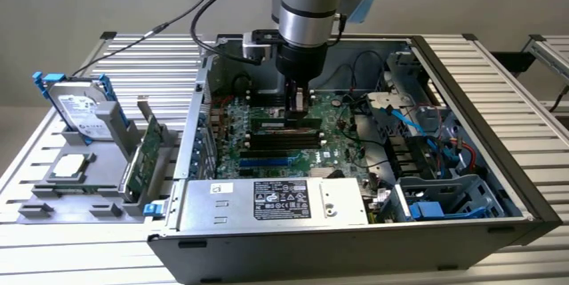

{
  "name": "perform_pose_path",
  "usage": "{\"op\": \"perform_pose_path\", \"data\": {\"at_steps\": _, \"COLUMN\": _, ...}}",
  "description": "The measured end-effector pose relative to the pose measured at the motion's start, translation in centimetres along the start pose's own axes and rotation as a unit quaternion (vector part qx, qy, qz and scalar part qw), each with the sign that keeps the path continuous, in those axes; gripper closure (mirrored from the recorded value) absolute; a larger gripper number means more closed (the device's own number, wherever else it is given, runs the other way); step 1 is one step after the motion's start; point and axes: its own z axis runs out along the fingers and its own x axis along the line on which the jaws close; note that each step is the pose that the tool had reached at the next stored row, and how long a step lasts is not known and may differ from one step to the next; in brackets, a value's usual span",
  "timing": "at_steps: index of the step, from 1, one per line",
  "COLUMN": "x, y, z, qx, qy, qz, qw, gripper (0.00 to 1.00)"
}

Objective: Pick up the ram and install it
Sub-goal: 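Insert the ram into the slot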

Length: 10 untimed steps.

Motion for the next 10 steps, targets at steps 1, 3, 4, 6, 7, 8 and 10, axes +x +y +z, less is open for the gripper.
{"op": "perform_pose_path", "data": {"at_steps": 1, "x": 0.01, "y": 0.00, "z": 0.19, "qx": 0.0000, "qy": 0.0000, "qz": 0.000, "qw": 1.0000, "gripper": 0.86}}
{"op": "perform_pose_path", "data": {"at_steps": 3, "x": 0.02, "y": 0.01, "z": 0.55, "qx": 0.0000, "qy": 0.0000, "qz": 0.000, "qw": 1.0000, "gripper": 0.86}}
{"op": "perform_pose_path", "data": {"at_steps": 4, "x": 0.02, "y": 0.02, "z": 0.69, "qx": 0.0000, "qy": 0.0000, "qz": 0.000, "qw": 1.0000, "gripper": 0.86}}
{"op": "perform_pose_path", "data": {"at_steps": 6, "x": 0.03, "y": 0.11, "z": 0.77, "qx": -0.0001, "qy": 0.0001, "qz": 0.000, "qw": 1.0000, "gripper": 0.86}}
{"op": "perform_pose_path", "data": {"at_steps": 7, "x": 0.03, "y": 0.16, "z": 0.77, "qx": -0.0001, "qy": 0.0004, "qz": 0.000, "qw": 1.0000, "gripper": 0.86}}
{"op": "perform_pose_path", "data": {"at_steps": 8, "x": 0.04, "y": 0.20, "z": 0.78, "qx": 0.0000, "qy": 0.0005, "qz": 0.000, "qw": 1.0000, "gripper": 0.86}}
{"op": "perform_pose_path", "data": {"at_steps": 10, "x": 0.07, "y": 0.20, "z": 0.79, "qx": 0.0001, "qy": 0.0011, "qz": -0.001, "qw": 1.0000, "gripper": 0.86}}
